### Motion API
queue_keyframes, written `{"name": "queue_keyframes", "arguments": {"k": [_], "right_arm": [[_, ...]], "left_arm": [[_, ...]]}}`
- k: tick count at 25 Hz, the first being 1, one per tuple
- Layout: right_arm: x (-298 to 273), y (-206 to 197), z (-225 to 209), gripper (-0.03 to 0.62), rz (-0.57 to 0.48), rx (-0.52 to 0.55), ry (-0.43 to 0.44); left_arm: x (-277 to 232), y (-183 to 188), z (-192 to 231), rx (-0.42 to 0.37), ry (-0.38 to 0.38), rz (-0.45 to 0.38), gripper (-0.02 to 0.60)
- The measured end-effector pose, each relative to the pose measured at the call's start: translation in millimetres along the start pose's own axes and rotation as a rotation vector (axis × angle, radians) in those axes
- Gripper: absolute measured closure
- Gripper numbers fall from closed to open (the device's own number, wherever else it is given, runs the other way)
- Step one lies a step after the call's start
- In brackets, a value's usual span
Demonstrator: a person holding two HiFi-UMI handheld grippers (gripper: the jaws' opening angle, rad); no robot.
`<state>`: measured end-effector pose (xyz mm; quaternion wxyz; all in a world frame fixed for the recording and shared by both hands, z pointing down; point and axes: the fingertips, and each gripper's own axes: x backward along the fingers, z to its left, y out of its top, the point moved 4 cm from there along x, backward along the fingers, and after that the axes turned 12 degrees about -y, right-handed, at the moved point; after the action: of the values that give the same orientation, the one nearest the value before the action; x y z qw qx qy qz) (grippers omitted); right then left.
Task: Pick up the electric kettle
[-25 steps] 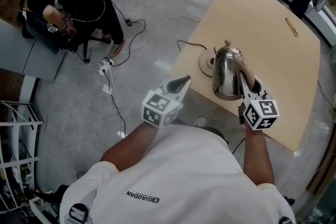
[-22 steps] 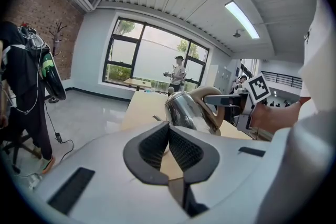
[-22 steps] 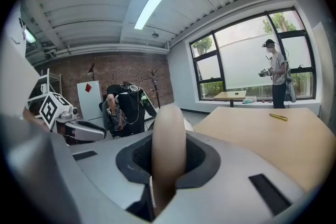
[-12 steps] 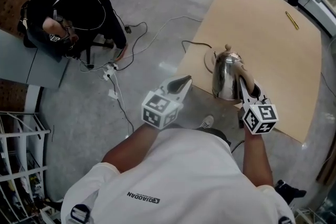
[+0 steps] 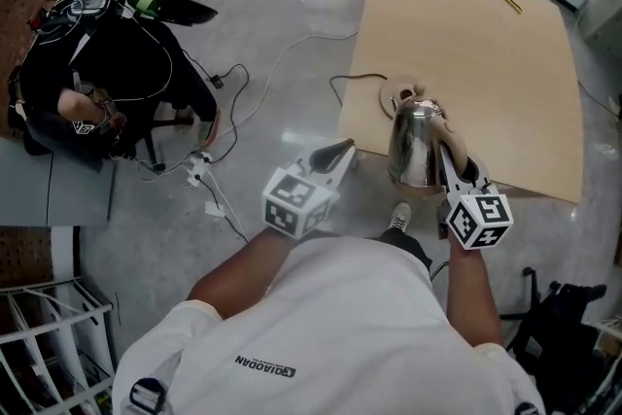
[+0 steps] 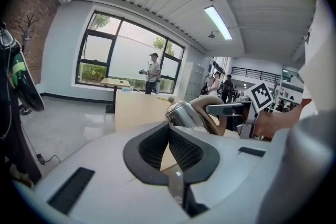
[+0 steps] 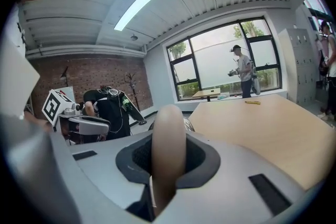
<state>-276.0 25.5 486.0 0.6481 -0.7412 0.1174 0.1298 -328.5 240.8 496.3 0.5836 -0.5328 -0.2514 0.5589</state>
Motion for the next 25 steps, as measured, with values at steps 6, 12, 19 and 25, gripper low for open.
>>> {"name": "queue_keyframes", "arguments": {"k": [6,12,19,25], "right_arm": [[33.0,-24.2,33.8,0.523,-0.005,-0.064,-0.119],[56.6,-32.8,40.6,0.523,0.002,-0.067,-0.164],[70.9,-26.7,29.4,0.523,0.011,-0.017,-0.137],[77.7,-20.0,13.9,0.523,0.005,0.002,-0.108]], "left_arm": [[23.0,-16.2,2.6,-0.031,-0.126,0.056,0.586],[18.9,-18.1,-2.1,-0.041,-0.174,0.078,0.586],[6.2,-11.7,-17.1,-0.039,-0.158,0.054,0.586],[-6.4,-11.9,-32.3,-0.025,-0.135,0.052,0.586]]}}
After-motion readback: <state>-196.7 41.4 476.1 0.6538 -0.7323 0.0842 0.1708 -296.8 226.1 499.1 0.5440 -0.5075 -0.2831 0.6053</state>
